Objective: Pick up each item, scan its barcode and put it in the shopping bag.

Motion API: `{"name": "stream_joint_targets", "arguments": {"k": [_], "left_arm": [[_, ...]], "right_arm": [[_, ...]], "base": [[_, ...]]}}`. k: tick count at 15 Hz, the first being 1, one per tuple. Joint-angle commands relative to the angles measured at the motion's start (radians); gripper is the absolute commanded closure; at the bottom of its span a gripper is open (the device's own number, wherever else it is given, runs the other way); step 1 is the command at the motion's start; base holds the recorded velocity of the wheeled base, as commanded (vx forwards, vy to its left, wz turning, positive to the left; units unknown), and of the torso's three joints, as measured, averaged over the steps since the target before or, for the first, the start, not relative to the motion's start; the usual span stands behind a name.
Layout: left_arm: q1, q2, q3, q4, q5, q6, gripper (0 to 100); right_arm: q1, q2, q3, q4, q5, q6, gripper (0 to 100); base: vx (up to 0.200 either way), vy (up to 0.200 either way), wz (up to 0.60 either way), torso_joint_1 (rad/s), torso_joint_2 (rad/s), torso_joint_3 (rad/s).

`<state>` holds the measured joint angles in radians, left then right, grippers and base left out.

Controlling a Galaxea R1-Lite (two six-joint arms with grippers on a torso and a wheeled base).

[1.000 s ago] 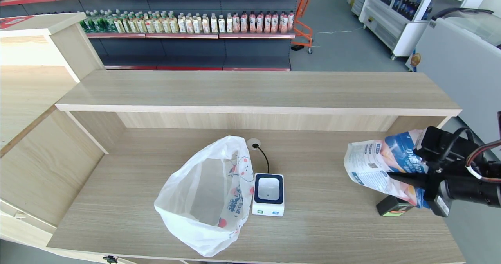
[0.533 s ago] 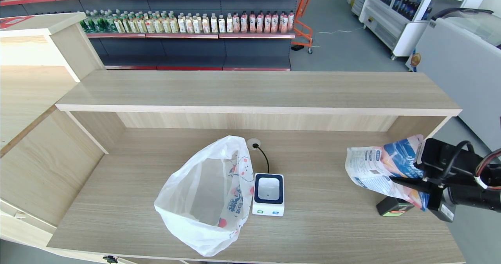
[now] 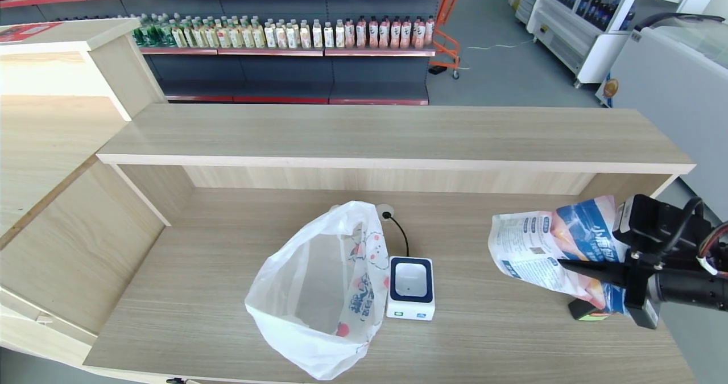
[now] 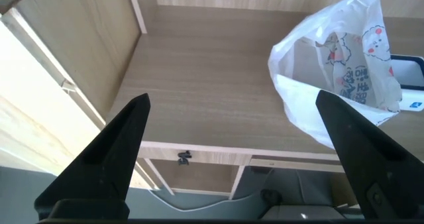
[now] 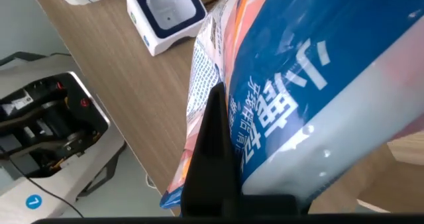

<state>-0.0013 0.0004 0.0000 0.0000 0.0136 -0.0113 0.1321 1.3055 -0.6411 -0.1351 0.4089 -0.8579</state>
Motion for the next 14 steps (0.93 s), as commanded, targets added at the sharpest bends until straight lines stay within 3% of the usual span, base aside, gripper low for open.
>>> {"name": "stream_joint_targets", "arguments": {"k": [1,6,9,11,14], "left_arm": [[0.001,0.0,0.0,0.0,0.0,0.001,0],[0.001,0.0,0.0,0.0,0.0,0.005,0],[0.001,0.0,0.0,0.0,0.0,0.007,0],[0.001,0.0,0.0,0.0,-0.001,0.007,0],[0.001,0.0,0.0,0.0,-0.001,0.007,0]], "right_arm": [[-0.008,0.008,0.004,0.0,0.001,0.0,100],[-0.072,0.086,-0.002,-0.003,-0.004,-0.095,100],[-0.138,0.149,0.003,-0.031,-0.001,-0.151,100],[-0.143,0.179,0.0,-0.032,-0.002,-0.158,100],[-0.141,0.235,0.004,-0.08,0.031,-0.27,100]], "base": [[0.0,0.2,0.0,-0.007,0.0,0.002],[0.0,0.2,0.0,0.001,0.01,0.002],[0.0,0.0,0.0,0.0,0.0,0.0],[0.0,0.0,0.0,0.0,0.0,0.0],[0.0,0.0,0.0,0.0,0.0,0.0]]}}
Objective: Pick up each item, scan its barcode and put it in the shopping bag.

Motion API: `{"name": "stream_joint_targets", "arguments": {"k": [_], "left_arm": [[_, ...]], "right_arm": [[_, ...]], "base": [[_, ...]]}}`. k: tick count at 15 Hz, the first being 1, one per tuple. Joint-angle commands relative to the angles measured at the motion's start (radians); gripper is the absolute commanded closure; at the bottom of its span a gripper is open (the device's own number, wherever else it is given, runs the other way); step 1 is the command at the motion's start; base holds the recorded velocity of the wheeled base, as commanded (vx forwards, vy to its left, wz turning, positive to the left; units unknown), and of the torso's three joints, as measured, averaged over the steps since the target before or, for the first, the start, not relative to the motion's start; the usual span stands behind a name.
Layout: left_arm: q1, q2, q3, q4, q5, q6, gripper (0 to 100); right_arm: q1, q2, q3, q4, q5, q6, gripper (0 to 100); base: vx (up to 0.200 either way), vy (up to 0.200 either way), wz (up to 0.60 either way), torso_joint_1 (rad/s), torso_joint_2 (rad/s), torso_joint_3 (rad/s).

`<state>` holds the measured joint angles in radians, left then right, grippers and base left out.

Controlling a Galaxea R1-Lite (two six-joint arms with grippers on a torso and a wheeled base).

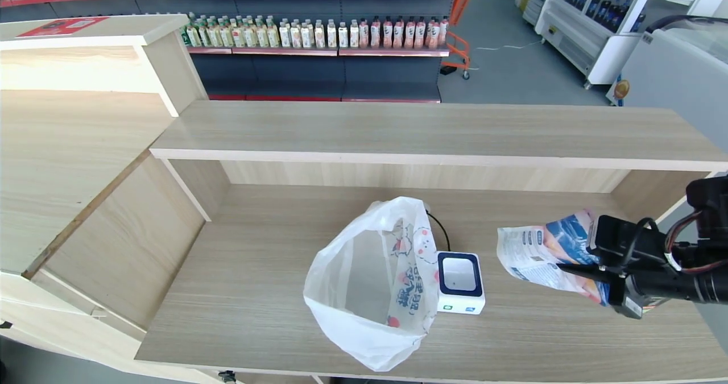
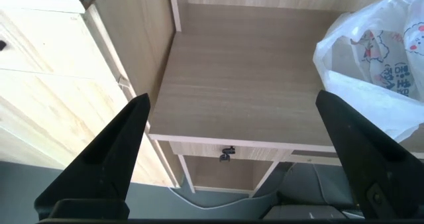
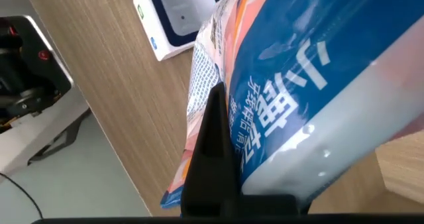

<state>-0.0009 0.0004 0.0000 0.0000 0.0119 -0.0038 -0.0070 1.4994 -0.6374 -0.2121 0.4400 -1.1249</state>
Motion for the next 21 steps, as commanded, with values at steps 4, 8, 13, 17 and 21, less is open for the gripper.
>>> {"name": "stream_joint_targets", "arguments": {"k": [4,8,13,17,21], "left_arm": [[0.001,0.0,0.0,0.0,0.0,-0.001,0],[0.001,0.0,0.0,0.0,0.0,-0.001,0],[0.001,0.0,0.0,0.0,0.0,-0.001,0],[0.001,0.0,0.0,0.0,0.0,-0.001,0],[0.001,0.0,0.0,0.0,0.0,-0.001,0]], "right_arm": [[-0.019,0.167,-0.038,-0.013,0.177,-0.228,100],[-0.016,0.274,-0.094,-0.012,0.184,-0.372,100],[0.024,0.398,-0.157,-0.02,0.325,-0.438,100],[0.032,0.472,-0.199,-0.108,0.347,-0.463,100],[0.064,0.529,-0.209,-0.197,0.375,-0.464,100]], "base": [[0.0,0.0,0.0,0.0,0.0,0.0],[0.0,0.0,0.0,0.0,0.0,0.0],[0.0,0.0,0.0,0.0,0.0,0.0],[0.0,0.0,0.0,0.0,0.0,0.0],[0.0,0.0,0.0,0.0,0.0,0.0]]}}
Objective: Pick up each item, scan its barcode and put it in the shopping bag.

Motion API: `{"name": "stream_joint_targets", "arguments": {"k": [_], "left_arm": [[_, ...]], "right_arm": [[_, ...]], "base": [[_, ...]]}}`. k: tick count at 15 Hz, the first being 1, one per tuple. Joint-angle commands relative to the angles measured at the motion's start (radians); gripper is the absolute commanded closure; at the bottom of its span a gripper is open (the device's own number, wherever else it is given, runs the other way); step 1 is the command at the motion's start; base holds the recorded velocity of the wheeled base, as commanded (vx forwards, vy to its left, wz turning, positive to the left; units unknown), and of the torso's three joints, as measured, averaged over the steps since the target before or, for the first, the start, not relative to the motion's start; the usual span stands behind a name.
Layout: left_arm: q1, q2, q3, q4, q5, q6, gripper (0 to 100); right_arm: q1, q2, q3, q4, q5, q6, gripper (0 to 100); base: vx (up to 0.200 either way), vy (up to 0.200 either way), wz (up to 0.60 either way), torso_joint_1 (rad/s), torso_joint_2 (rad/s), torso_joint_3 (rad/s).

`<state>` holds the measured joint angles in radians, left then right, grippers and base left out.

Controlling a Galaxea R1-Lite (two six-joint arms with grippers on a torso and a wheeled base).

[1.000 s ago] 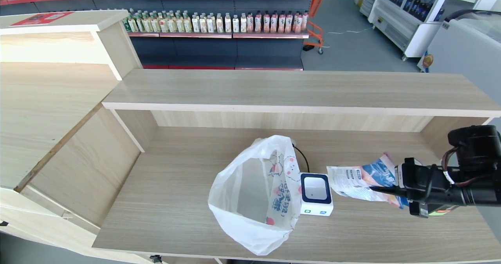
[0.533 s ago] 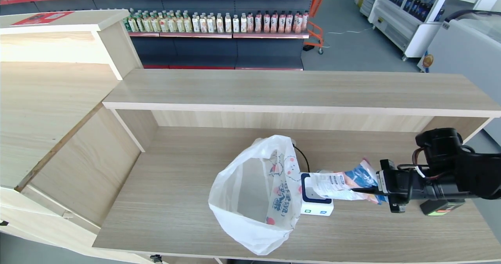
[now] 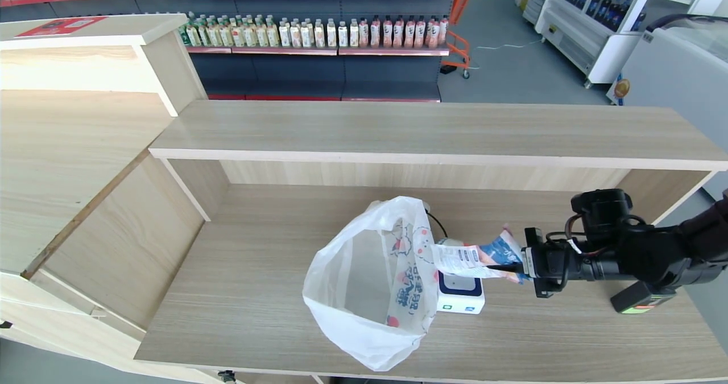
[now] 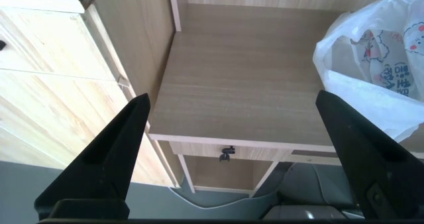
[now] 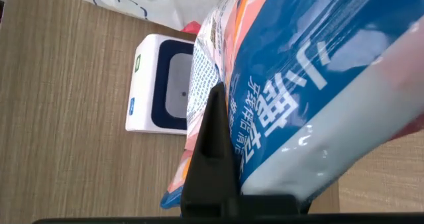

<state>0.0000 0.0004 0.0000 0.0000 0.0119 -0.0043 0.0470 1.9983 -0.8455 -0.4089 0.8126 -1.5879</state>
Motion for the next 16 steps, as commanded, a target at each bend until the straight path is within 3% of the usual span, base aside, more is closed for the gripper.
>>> {"name": "stream_joint_targets", "arguments": {"k": [1,12,14,16], "left_arm": [[0.0,0.0,0.0,0.0,0.0,0.0,0],[-0.002,0.0,0.0,0.0,0.0,0.0,0],[0.0,0.0,0.0,0.0,0.0,0.0,0],[0.0,0.0,0.0,0.0,0.0,0.0,0]], "right_arm": [[0.016,0.042,0.0,-0.011,0.011,-0.001,100],[0.013,-0.016,0.011,-0.033,0.046,-0.014,100],[0.011,-0.161,0.049,-0.028,0.054,0.164,100],[-0.007,-0.329,0.097,-0.028,0.053,0.474,100]], "base": [[0.0,0.0,0.0,0.0,0.0,0.0],[0.0,0.0,0.0,0.0,0.0,0.0],[0.0,0.0,0.0,0.0,0.0,0.0],[0.0,0.0,0.0,0.0,0.0,0.0]]}}
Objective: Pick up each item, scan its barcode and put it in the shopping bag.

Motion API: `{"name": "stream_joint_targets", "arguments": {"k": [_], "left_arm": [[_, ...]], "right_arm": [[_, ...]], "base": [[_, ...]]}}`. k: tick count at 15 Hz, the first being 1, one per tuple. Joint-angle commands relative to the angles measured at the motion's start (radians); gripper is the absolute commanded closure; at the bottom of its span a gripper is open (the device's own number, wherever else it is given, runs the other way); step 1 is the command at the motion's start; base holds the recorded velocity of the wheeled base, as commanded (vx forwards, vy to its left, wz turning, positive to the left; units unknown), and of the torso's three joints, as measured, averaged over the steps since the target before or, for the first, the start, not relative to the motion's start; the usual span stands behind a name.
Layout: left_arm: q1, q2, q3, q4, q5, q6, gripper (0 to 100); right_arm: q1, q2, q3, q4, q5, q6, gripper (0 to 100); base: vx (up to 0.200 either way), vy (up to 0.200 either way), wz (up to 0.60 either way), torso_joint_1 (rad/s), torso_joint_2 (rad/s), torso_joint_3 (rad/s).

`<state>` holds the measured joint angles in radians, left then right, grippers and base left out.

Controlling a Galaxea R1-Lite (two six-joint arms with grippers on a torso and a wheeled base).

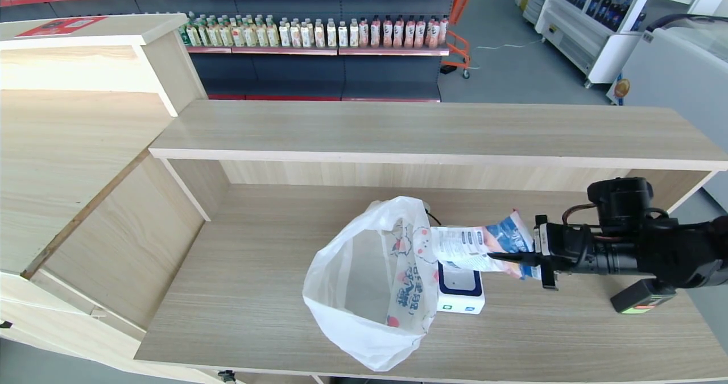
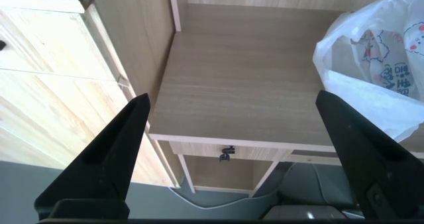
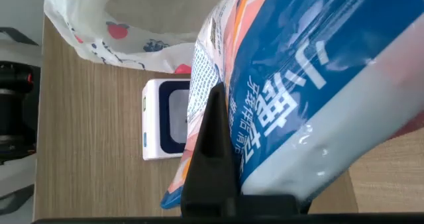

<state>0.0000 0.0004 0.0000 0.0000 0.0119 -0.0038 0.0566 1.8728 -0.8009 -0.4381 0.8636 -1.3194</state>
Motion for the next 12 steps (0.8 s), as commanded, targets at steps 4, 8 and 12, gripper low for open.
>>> {"name": "stream_joint_targets", "arguments": {"k": [4,8,12], "left_arm": [[0.0,0.0,0.0,0.0,0.0,-0.001,0],[0.0,0.0,0.0,0.0,0.0,-0.001,0],[0.0,0.0,0.0,0.0,0.0,-0.001,0]], "right_arm": [[0.109,-0.405,0.112,0.001,-0.295,1.151,100],[0.273,-0.353,0.112,0.019,-0.522,1.554,100],[0.33,-0.261,0.032,0.039,-0.531,1.658,100]], "base": [[0.0,0.0,0.0,0.0,0.0,0.0],[0.0,0.0,0.0,0.0,0.0,0.0],[0.0,0.0,0.0,0.0,0.0,0.0]]}}
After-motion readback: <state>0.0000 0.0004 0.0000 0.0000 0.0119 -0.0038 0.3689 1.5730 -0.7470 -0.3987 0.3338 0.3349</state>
